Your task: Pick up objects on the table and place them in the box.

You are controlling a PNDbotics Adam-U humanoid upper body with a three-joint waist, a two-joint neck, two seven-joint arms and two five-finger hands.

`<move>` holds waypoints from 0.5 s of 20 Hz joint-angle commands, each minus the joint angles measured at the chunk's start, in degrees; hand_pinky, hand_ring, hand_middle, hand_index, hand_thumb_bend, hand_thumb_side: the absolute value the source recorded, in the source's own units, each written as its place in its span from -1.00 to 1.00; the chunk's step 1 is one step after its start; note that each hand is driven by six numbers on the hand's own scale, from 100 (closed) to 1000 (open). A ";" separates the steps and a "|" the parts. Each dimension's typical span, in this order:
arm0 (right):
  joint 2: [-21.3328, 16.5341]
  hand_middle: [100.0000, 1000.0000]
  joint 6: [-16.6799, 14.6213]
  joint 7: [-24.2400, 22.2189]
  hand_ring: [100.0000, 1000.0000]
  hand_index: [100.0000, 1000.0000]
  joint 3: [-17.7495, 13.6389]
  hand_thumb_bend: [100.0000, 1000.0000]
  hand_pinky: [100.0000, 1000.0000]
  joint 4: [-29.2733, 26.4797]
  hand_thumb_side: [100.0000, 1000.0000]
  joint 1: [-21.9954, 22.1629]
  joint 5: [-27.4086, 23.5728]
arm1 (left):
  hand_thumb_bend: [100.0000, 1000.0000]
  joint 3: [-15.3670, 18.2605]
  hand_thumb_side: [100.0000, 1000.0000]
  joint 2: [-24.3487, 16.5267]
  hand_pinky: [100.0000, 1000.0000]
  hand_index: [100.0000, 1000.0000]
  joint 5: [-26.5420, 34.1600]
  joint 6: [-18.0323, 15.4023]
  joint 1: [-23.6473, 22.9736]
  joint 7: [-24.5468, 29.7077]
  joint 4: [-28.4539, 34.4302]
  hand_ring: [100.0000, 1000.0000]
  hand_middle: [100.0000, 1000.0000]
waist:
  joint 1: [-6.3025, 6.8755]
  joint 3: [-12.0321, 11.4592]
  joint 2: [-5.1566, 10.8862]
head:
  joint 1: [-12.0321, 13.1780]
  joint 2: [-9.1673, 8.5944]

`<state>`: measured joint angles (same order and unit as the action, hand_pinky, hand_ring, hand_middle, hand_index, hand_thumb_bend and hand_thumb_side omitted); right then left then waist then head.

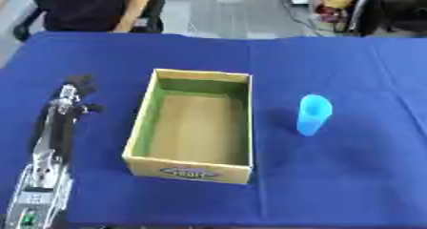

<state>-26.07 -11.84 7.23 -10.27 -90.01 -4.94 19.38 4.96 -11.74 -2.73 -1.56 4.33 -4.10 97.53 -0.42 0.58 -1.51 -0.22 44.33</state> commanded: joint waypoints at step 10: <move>-3.45 0.53 -0.47 -1.28 0.53 0.78 0.80 -0.83 0.64 2.54 0.60 -3.85 0.13 | -0.25 0.15 1.00 -0.86 0.12 0.65 -0.24 -0.02 0.55 0.18 0.62 0.59 0.62 | 0.08 -0.12 0.50 | -0.47 -0.21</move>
<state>-27.24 -12.27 6.23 -9.43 -87.44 -7.82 19.57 4.95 -11.74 -2.73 -1.48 4.33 -4.00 97.51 -0.40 0.56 -1.51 -0.33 44.33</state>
